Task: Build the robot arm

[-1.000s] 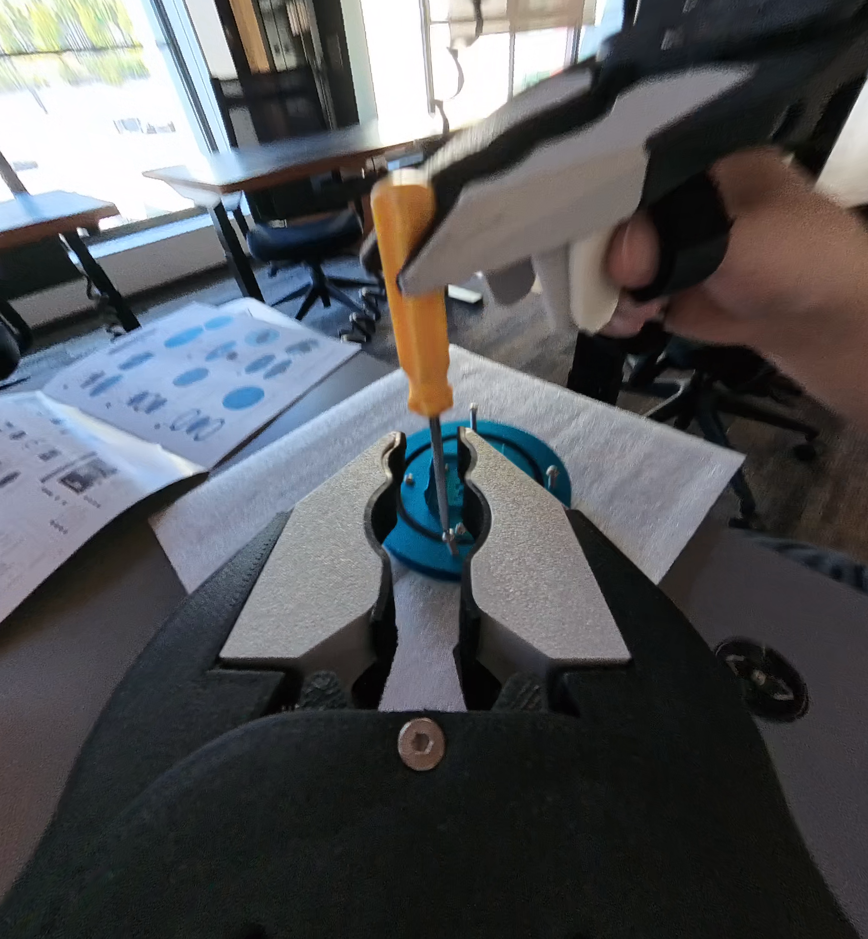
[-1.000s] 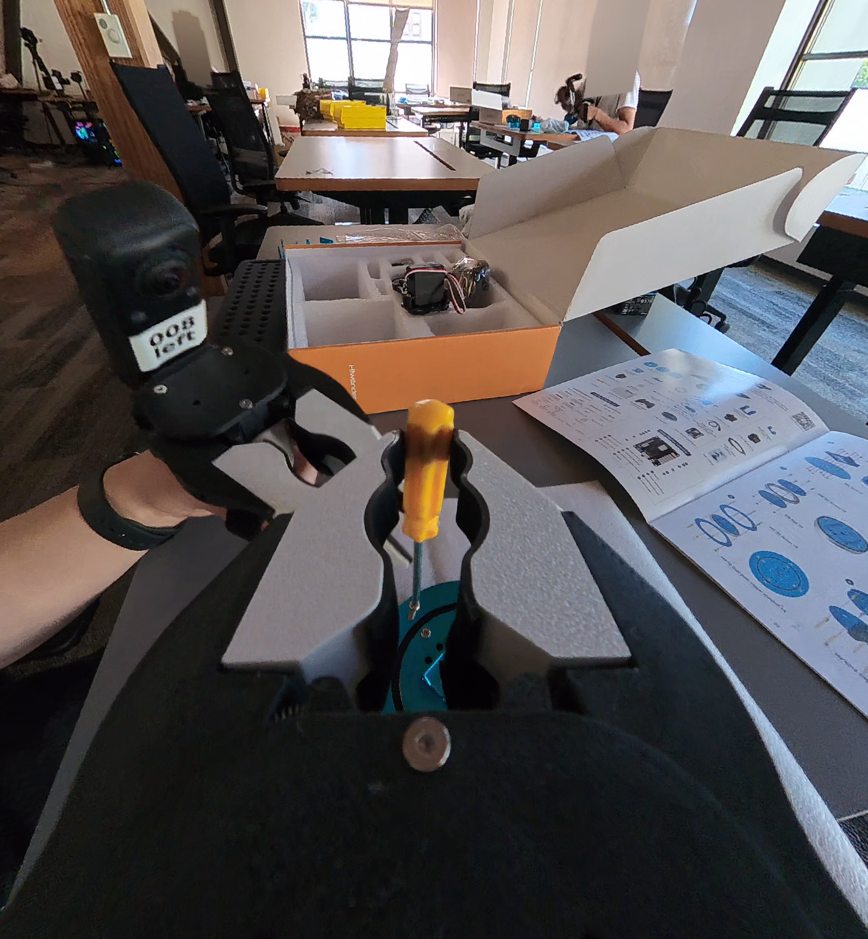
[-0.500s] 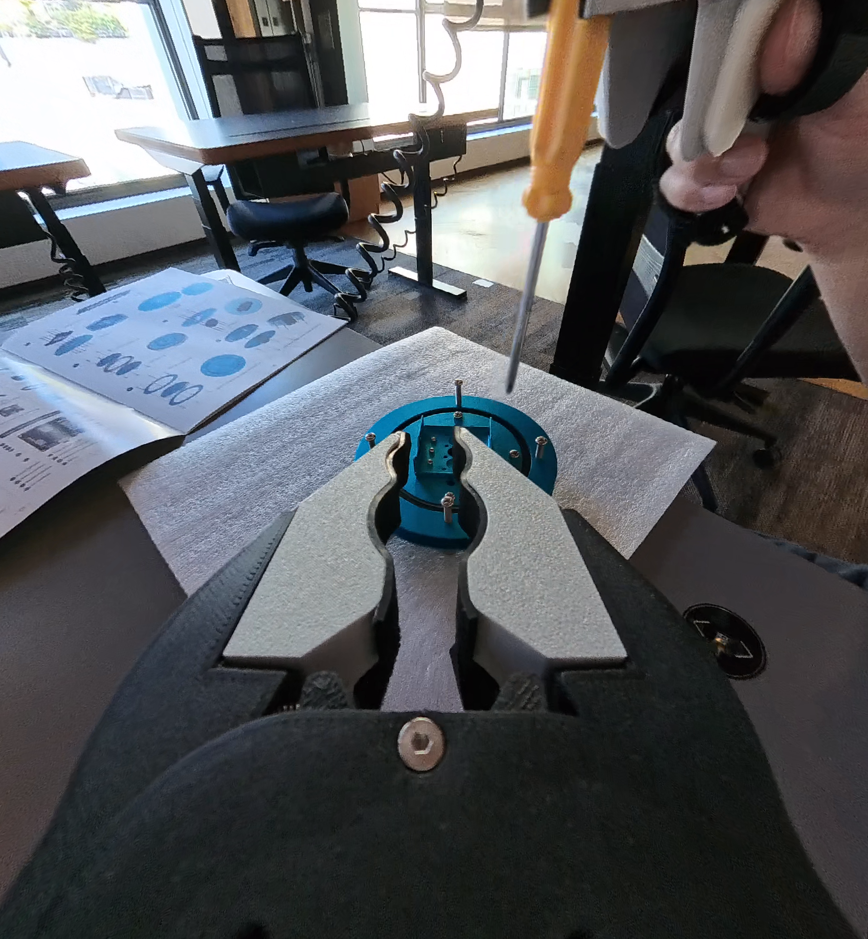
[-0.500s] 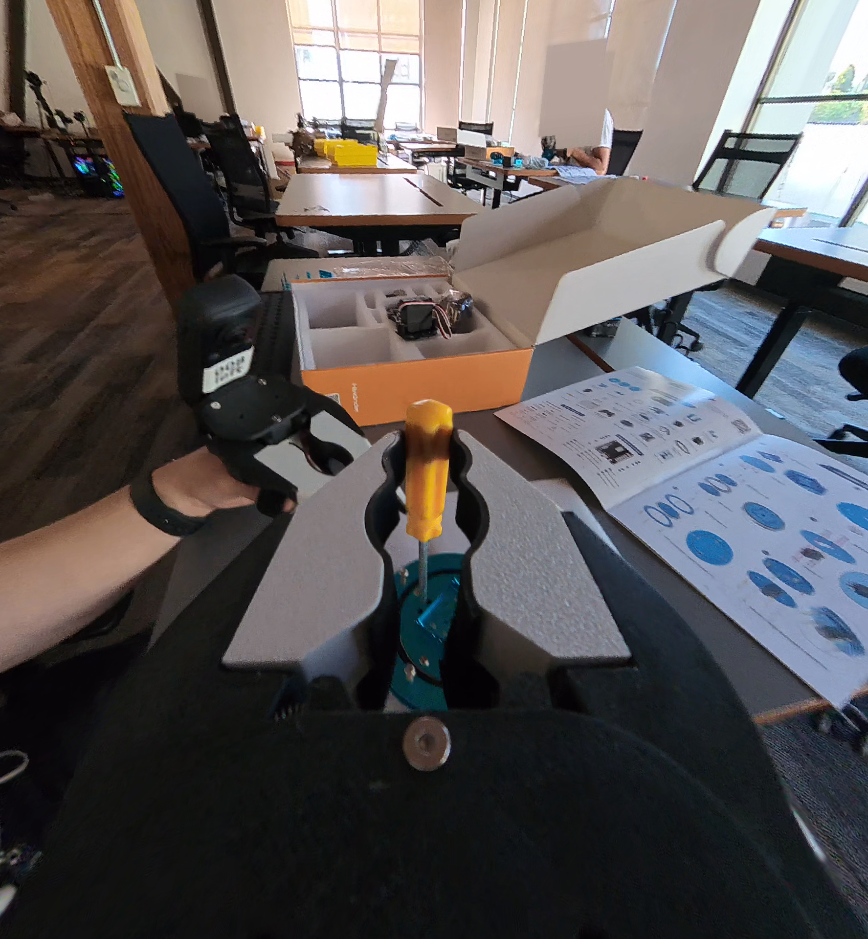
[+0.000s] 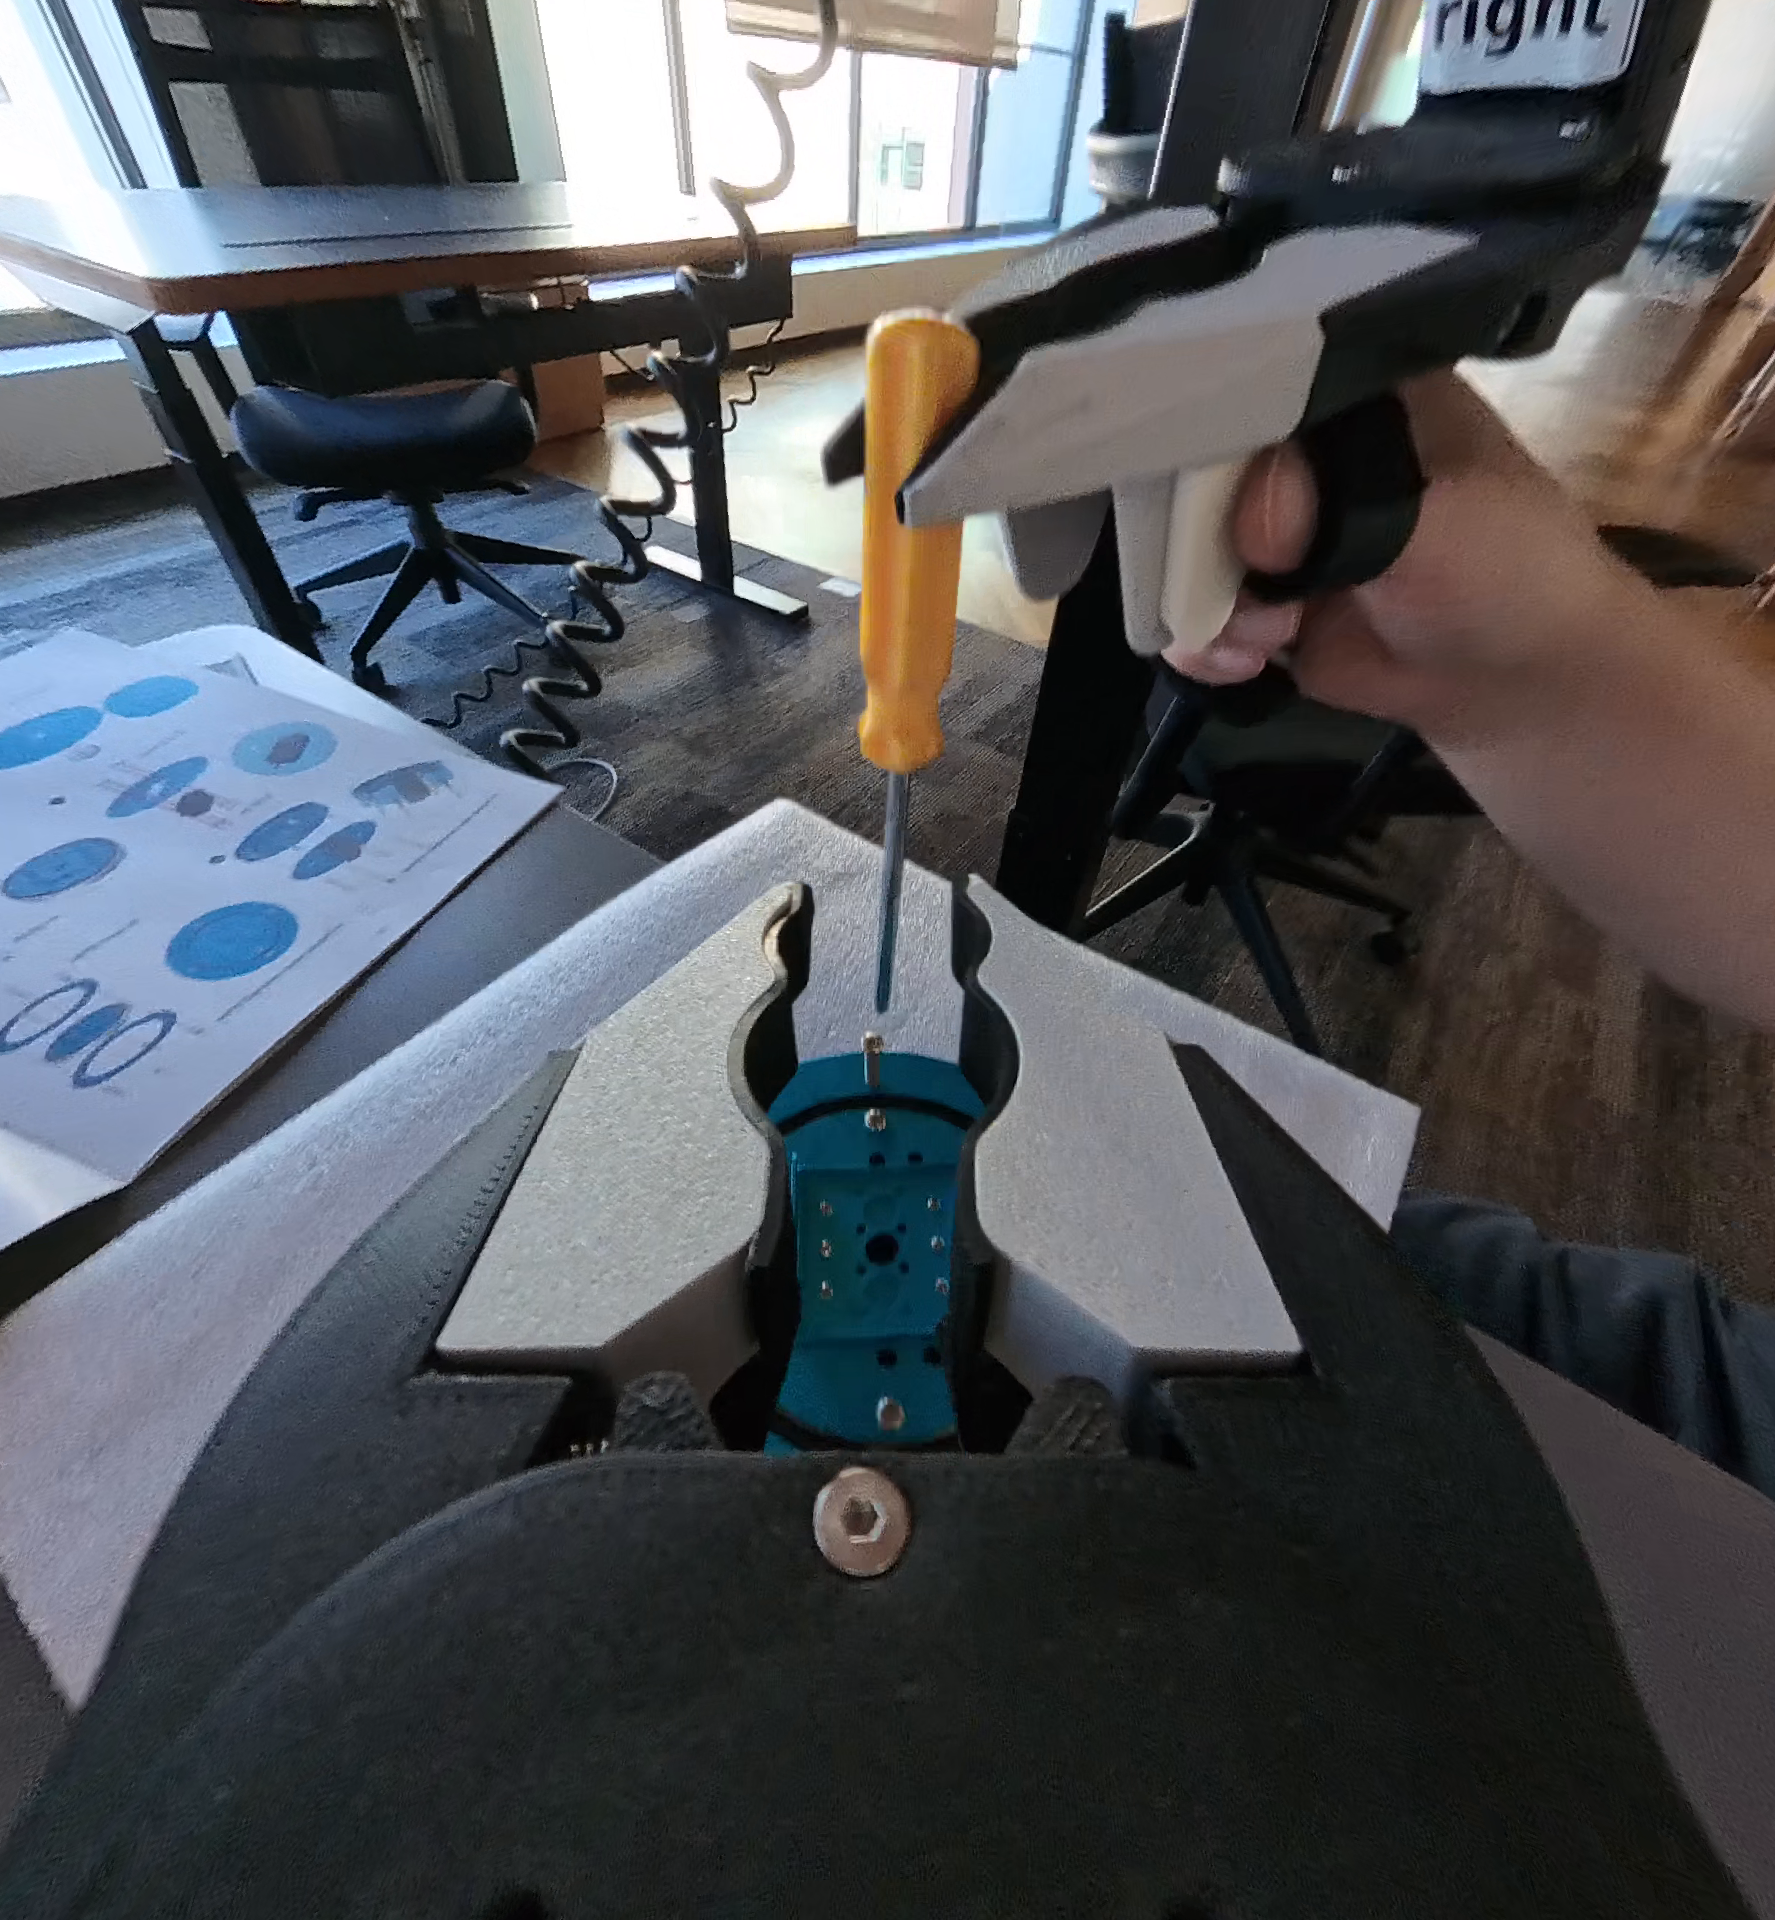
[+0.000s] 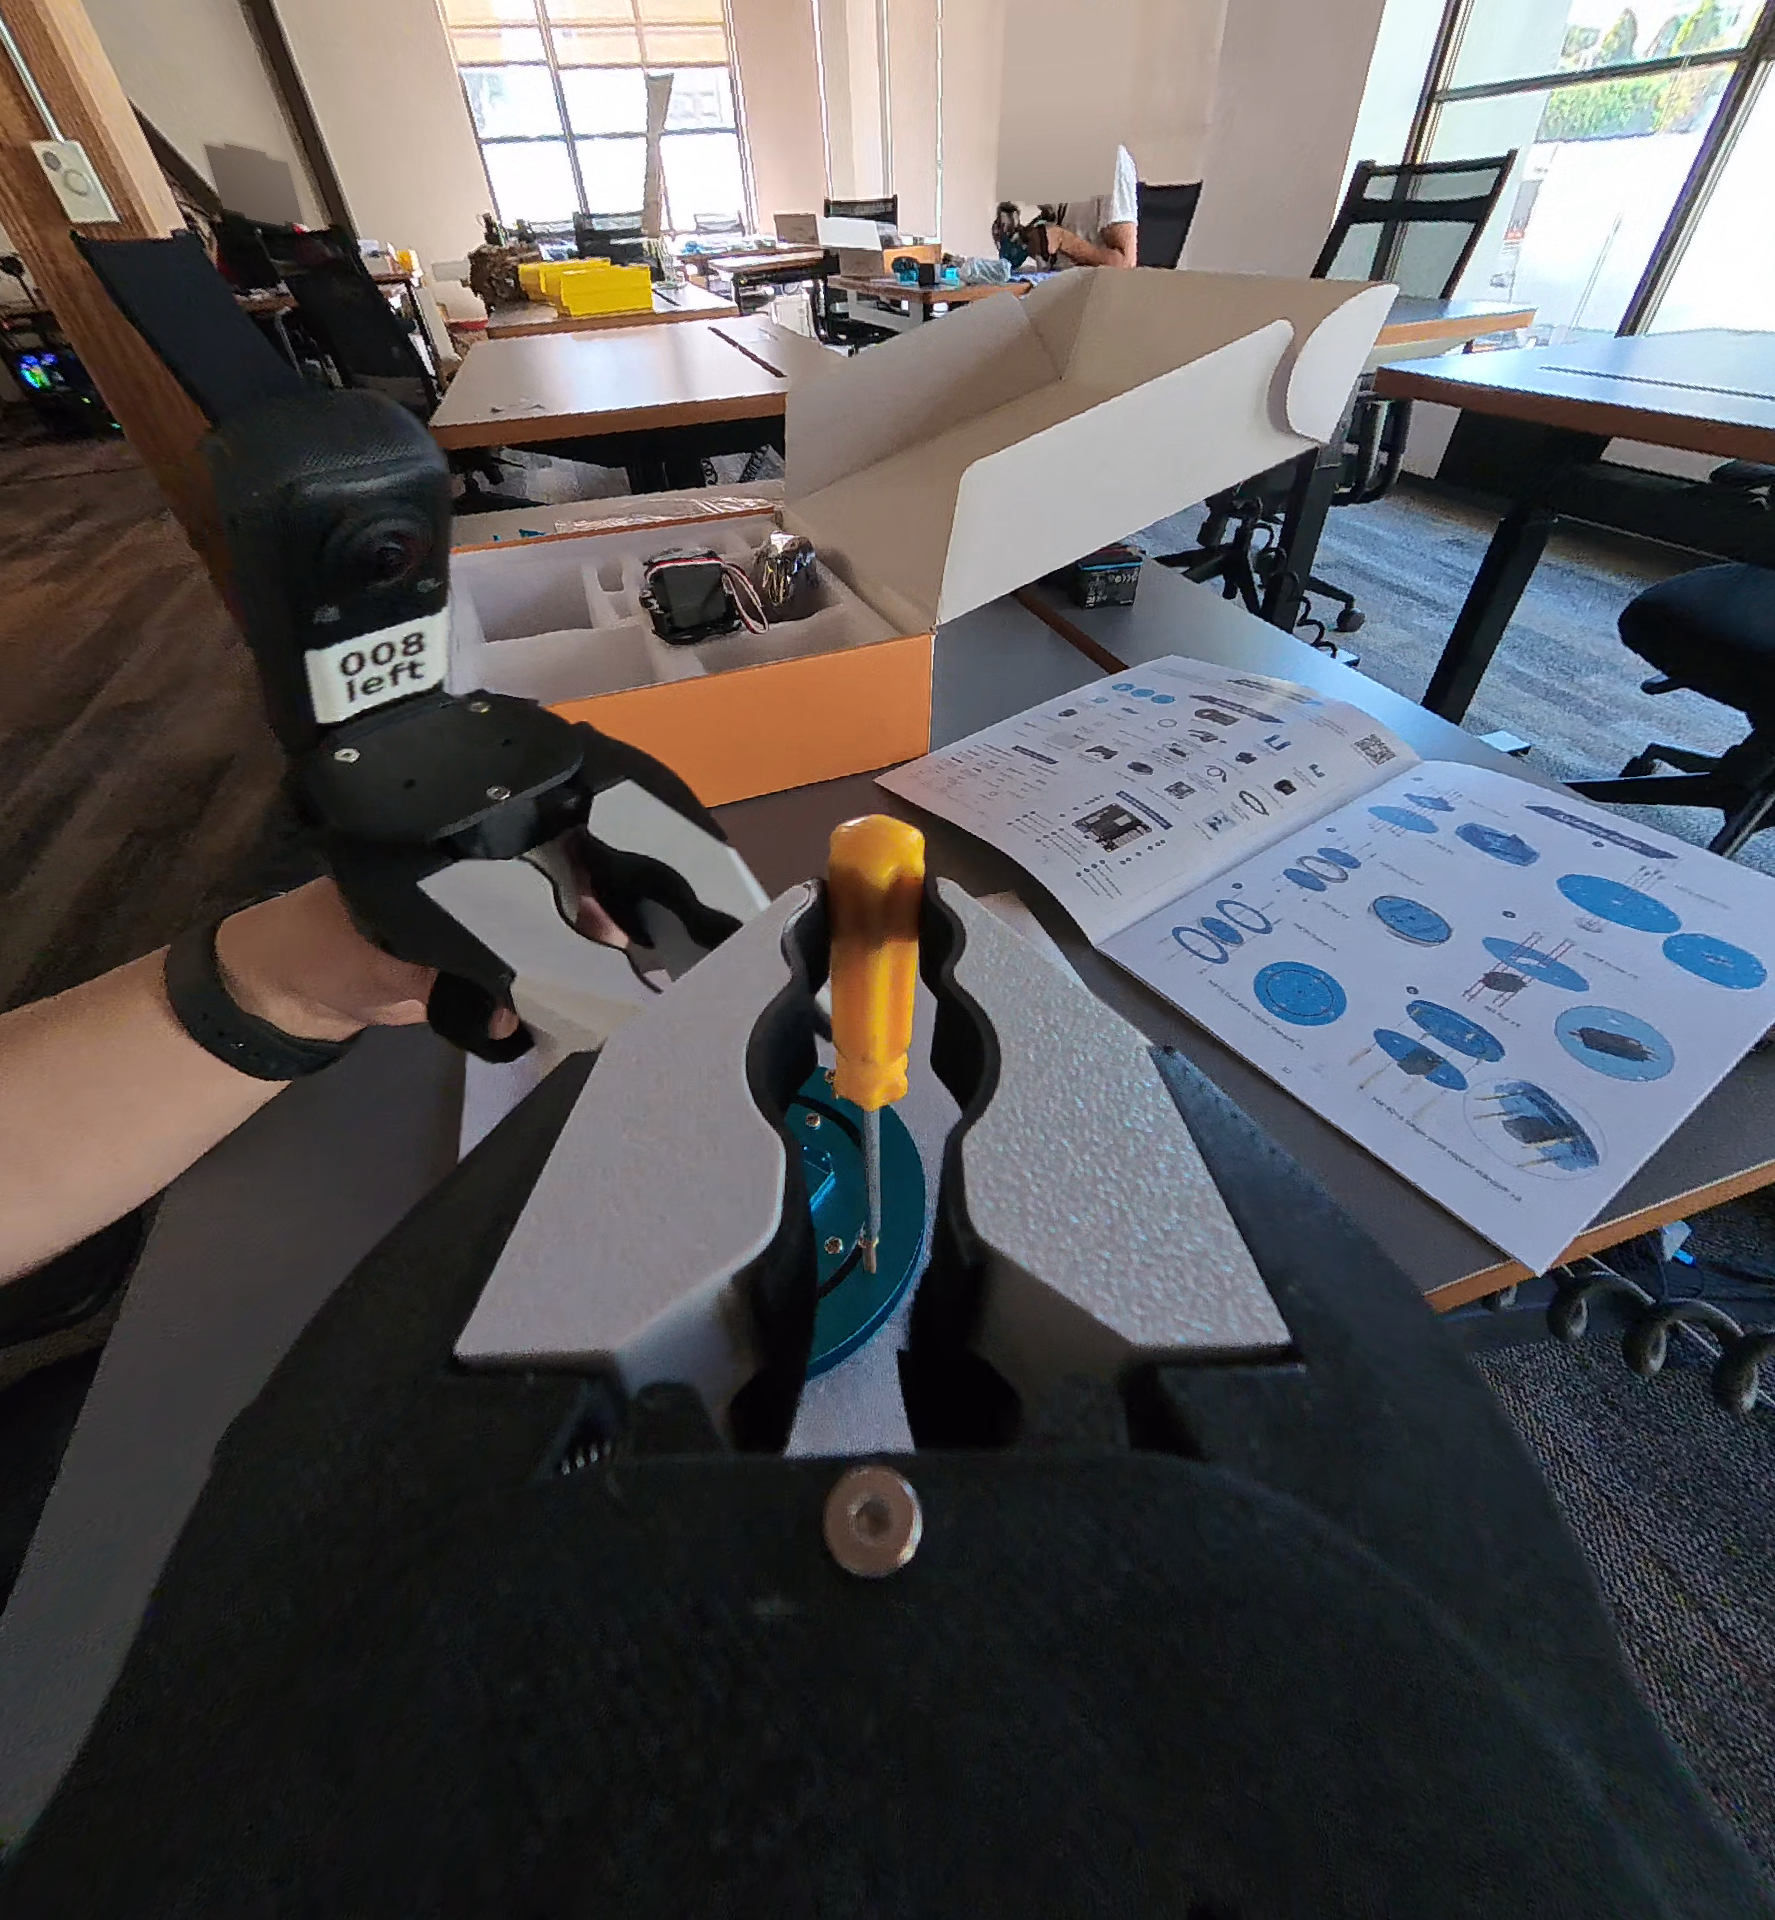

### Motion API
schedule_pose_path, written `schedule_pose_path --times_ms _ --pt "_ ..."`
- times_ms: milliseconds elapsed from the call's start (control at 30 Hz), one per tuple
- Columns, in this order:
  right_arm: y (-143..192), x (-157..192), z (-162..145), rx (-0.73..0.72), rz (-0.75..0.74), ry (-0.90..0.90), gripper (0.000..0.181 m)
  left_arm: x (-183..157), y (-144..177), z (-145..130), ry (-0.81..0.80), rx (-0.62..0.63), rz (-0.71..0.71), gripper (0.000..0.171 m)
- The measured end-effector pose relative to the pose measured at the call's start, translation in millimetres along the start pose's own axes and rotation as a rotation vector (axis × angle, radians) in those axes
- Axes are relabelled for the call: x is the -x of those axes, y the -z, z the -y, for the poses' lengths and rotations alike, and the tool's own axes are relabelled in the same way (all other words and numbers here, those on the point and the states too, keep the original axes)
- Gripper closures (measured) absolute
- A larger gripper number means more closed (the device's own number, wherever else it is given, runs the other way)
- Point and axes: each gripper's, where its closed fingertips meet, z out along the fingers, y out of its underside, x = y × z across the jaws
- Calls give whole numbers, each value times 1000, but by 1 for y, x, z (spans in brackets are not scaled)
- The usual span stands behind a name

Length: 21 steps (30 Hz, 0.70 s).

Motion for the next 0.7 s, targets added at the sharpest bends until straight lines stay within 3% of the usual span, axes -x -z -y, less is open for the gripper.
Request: schedule_pose_path --times_ms 567,700 --pt "-5 -4 -6 -9 42 -25 166 2 -26 -12 -70 73 3 148" --pt "-9 0 -14 52 59 0 166 1 -28 -13 -69 75 -6 148"
